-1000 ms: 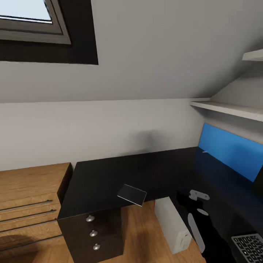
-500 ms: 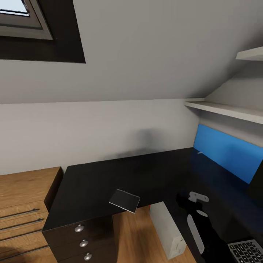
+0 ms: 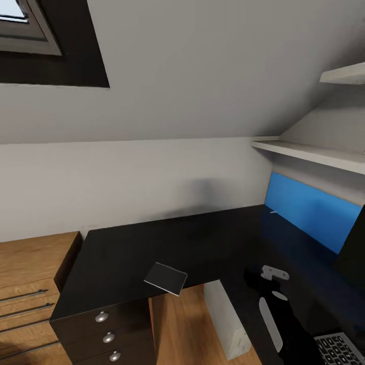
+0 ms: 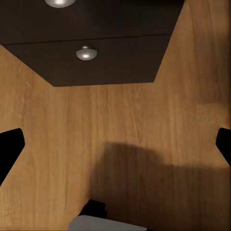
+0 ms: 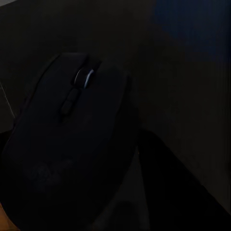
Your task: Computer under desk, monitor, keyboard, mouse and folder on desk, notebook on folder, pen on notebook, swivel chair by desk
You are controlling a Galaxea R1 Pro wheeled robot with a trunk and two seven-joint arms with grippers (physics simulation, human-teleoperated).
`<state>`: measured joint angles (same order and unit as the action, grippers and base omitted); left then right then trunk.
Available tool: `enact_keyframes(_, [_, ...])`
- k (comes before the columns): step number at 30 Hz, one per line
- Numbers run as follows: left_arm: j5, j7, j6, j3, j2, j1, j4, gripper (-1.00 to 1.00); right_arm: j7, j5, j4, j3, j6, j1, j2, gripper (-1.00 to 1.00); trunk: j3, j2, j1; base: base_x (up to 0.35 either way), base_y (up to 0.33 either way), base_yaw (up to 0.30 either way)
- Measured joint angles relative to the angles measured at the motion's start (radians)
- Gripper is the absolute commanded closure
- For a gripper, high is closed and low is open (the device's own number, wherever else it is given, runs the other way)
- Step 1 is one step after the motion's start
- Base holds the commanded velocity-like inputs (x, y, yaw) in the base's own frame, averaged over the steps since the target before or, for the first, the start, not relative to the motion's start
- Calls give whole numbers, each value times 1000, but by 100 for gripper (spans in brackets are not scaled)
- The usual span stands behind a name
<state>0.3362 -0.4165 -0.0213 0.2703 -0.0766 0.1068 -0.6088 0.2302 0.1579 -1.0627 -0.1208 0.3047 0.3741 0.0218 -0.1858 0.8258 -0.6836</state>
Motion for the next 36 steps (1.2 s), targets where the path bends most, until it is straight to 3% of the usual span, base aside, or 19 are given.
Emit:
enact_keyframes(6, [0, 0, 0, 0, 0, 0, 0, -100, 0, 0, 0, 1, -1, 0, 0, 100, 1, 0, 0, 0, -67, -52])
enact_keyframes(19, [0, 0, 1, 0, 0, 0, 0, -100, -2, 0, 4, 0, -1, 0, -5, 100, 11, 0, 0, 0, -2, -213])
enact_keyframes(26, [0, -2, 1, -2, -1, 0, 0, -100, -5, -11, 28, 5, -3, 3, -9, 100, 11, 0, 0, 0, 0, -10])
enact_keyframes(30, [0, -2, 0, -1, -1, 0, 0, -100, 3, -13, 110, 2, 3, 12, -44, 100, 11, 0, 0, 0, 0, 0])
enact_keyframes(36, [0, -2, 1, -1, -1, 0, 0, -100, 7, -13, 224, 1, 2, 63, -76, 100, 11, 0, 0, 0, 0, 0])
